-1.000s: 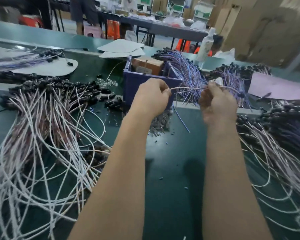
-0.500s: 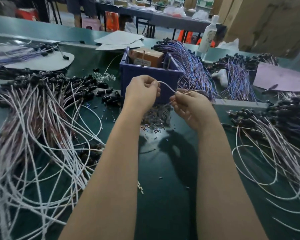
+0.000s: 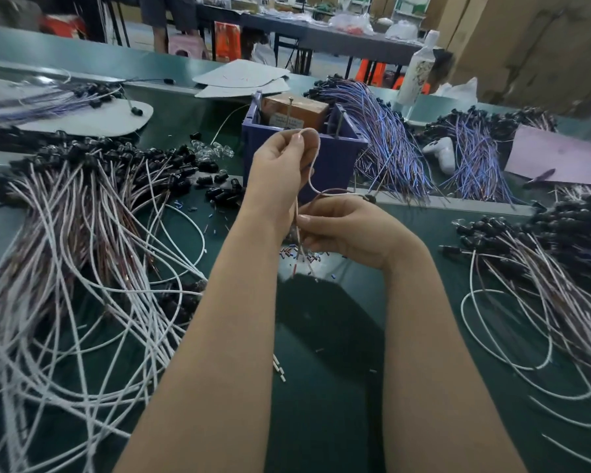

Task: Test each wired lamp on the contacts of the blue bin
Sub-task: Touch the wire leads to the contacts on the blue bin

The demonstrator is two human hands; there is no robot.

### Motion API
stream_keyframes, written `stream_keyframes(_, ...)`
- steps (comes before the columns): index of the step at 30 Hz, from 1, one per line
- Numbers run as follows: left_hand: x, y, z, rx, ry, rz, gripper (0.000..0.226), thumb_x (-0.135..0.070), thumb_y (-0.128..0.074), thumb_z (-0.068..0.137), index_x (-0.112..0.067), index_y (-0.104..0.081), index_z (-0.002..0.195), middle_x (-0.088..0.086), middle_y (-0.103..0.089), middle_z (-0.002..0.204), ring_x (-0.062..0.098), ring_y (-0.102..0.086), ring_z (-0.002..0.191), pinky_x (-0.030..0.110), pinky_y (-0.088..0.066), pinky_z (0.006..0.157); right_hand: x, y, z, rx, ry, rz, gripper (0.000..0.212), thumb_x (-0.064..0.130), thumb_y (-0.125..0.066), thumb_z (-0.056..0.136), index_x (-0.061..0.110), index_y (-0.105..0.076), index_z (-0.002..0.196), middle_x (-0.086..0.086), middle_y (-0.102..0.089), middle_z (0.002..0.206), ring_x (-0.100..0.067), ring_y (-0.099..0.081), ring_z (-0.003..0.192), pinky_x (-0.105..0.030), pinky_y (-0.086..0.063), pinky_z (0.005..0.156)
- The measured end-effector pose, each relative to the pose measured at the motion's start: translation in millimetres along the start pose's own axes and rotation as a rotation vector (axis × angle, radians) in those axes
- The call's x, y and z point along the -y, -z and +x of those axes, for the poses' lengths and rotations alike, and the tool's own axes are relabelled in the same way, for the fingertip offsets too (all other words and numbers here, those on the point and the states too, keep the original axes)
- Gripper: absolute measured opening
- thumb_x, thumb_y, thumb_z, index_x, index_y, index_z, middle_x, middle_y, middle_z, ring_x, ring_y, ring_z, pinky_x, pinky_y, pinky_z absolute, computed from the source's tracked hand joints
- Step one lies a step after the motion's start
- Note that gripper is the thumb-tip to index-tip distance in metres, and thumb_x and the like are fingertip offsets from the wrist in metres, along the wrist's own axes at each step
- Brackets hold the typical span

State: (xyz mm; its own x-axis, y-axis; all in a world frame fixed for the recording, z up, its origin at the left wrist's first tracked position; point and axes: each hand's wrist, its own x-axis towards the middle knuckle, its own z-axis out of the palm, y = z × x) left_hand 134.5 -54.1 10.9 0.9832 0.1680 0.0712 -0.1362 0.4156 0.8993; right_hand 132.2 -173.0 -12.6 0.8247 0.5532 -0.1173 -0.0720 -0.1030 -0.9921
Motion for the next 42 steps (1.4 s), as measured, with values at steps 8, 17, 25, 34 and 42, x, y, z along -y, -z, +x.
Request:
stream_keyframes(8, 3.6, 7.5, 0.0, 0.088, -0.088, 0.489, 0.024, -0.034, -0.038, 0.102, -0.02, -0.058, 0.103, -0.005, -0.065, 0.096, 0.008, -0.064, 0.087, 0.027, -0.05, 0.082, 10.7, 16.2, 1.7, -0.627, 0.333, 0.656, 0.013, 0.002, -0.055, 0.093, 0.003, -0.063, 0.083, -0.004, -0.068, 0.073, -0.01, -0.067, 0.066, -0.016, -0.054, 0.062)
stream_keyframes(17, 10.3, 4.8, -7.5, 0.253, 0.238, 0.504, 0.043, -0.042, -0.034, 0.101, -0.015, -0.065, 0.088, -0.002, -0.071, 0.073, 0.008, -0.066, 0.062, 0.023, -0.052, 0.064, 8.3, 16.2, 5.3, -0.704, 0.339, 0.711, 0.019, 0.004, -0.05, 0.097, 0.006, -0.06, 0.08, 0.002, -0.064, 0.055, -0.005, -0.061, 0.052, -0.014, -0.053, 0.057)
stream_keyframes(25, 16.3, 6.4, -3.8, 0.112, 0.214, 0.362, 0.027, -0.013, -0.046, 0.1, -0.009, -0.062, 0.078, 0.0, -0.054, 0.062, 0.0, -0.044, 0.041, 0.012, -0.041, 0.043, 0.4, 20.2, 7.4, -0.733, 0.291, 0.563, 0.02, 0.004, -0.049, 0.097, 0.007, -0.059, 0.08, 0.003, -0.062, 0.057, -0.005, -0.057, 0.052, -0.014, -0.05, 0.053)
stream_keyframes(34, 22.6, 14.5, 1.3, -0.018, -0.096, 0.692, 0.011, -0.016, -0.054, 0.095, -0.016, -0.063, 0.088, -0.005, -0.067, 0.067, 0.009, -0.059, 0.064, 0.028, -0.05, 0.072, 1.2, 16.9, 2.8, -0.632, 0.156, 0.451, 0.012, 0.004, -0.053, 0.094, 0.002, -0.063, 0.087, -0.002, -0.062, 0.062, -0.004, -0.06, 0.049, -0.012, -0.051, 0.053)
stream_keyframes(42, 17.9, 11.3, -2.5, 0.028, -0.283, 0.82, 0.01, -0.018, -0.055, 0.095, -0.021, -0.063, 0.088, -0.014, -0.065, 0.066, 0.006, -0.063, 0.069, 0.027, -0.052, 0.079, 2.3, 18.0, 4.1, -0.605, 0.14, 0.529, 0.012, 0.001, -0.053, 0.094, -0.001, -0.062, 0.086, -0.003, -0.064, 0.059, -0.005, -0.062, 0.051, -0.011, -0.05, 0.052)
